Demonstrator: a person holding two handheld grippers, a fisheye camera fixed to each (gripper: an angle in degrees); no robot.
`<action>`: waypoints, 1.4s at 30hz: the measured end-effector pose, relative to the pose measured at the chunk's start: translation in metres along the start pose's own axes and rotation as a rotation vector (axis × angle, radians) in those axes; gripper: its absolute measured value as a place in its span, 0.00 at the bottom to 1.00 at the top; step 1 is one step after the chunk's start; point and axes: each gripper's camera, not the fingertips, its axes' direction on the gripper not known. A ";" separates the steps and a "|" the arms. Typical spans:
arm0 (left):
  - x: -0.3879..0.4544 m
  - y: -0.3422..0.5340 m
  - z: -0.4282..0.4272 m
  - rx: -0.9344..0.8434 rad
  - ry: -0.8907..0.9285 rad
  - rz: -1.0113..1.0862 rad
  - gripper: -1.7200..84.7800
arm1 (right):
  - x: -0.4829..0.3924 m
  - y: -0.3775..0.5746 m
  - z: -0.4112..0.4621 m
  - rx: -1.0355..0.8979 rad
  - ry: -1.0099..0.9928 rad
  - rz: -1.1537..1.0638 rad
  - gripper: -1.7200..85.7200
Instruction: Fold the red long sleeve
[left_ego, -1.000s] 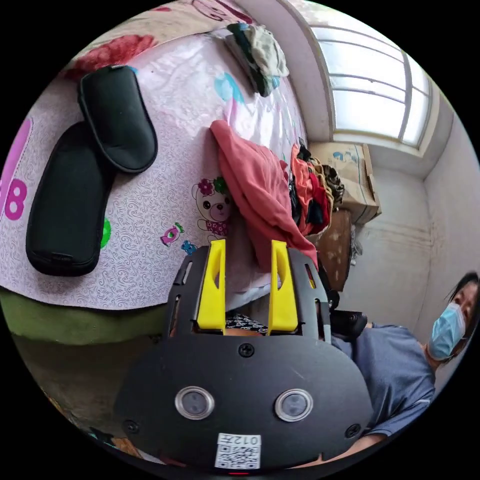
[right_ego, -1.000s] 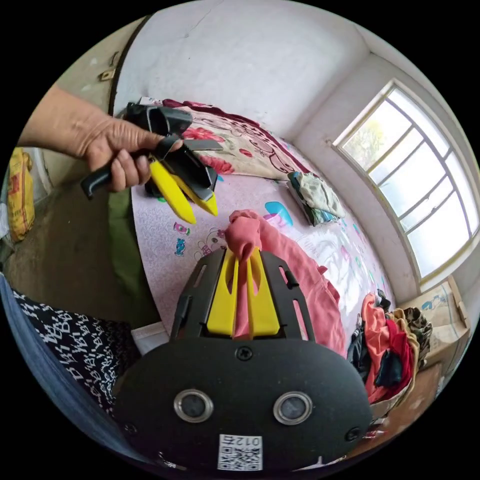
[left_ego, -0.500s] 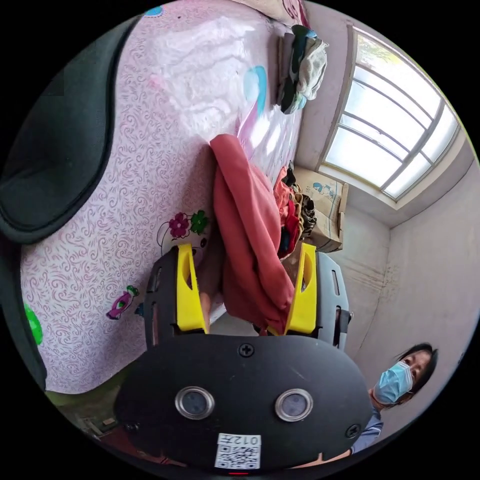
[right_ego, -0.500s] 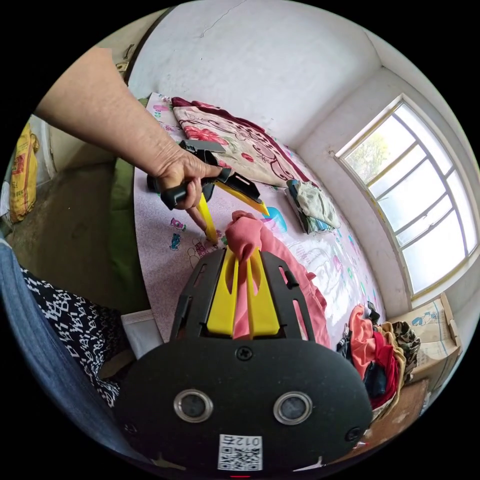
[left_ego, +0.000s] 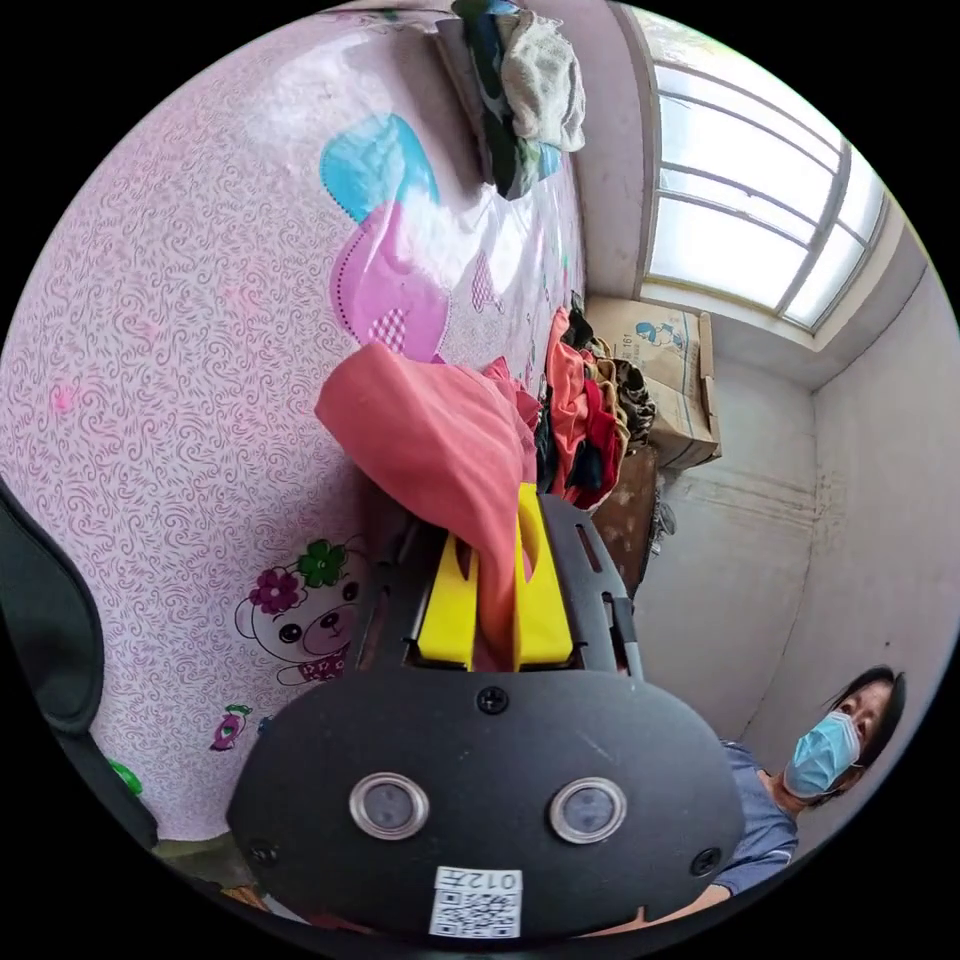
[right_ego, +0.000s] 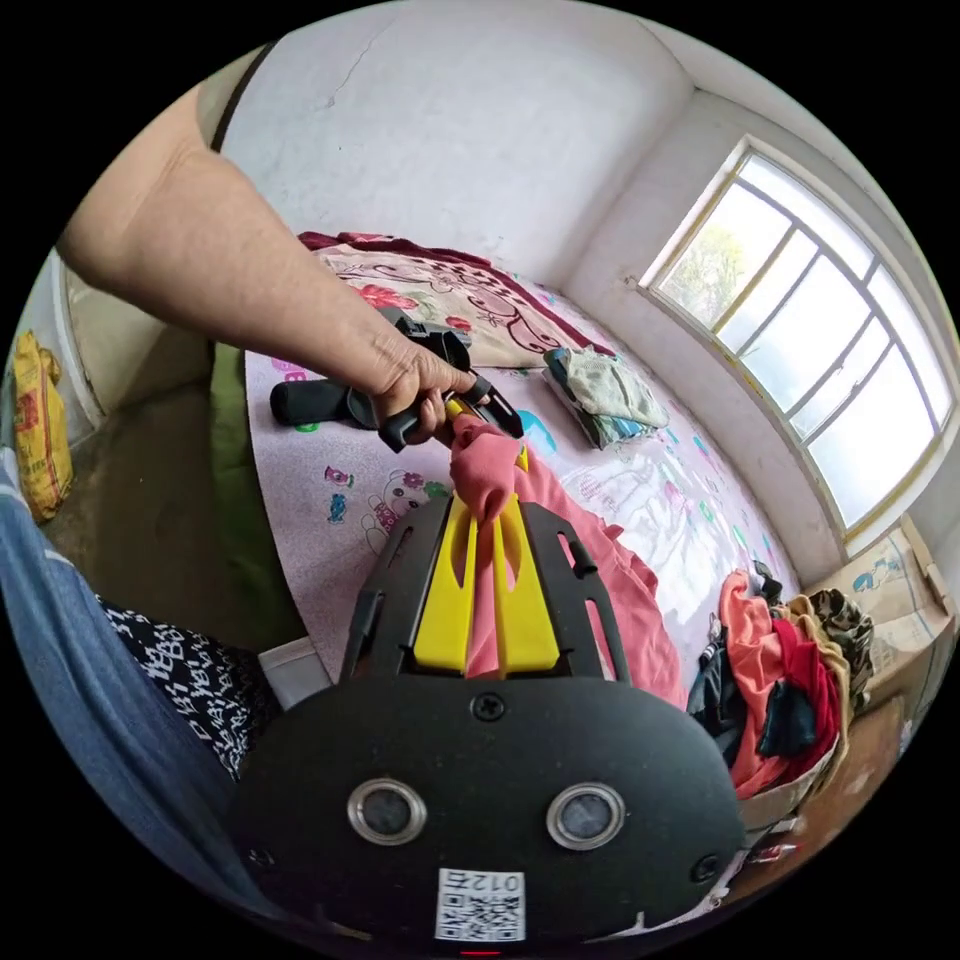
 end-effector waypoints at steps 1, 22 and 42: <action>0.020 -0.001 0.008 -0.004 -0.052 0.028 0.13 | 0.022 0.002 -0.008 0.005 -0.029 0.062 0.04; 0.321 0.036 0.509 -0.461 -0.879 0.461 0.12 | 0.419 0.305 -0.114 0.130 -0.243 1.247 0.04; 0.371 0.122 0.521 -0.257 -0.815 0.804 0.03 | 0.574 0.286 -0.138 -0.047 0.078 1.076 0.04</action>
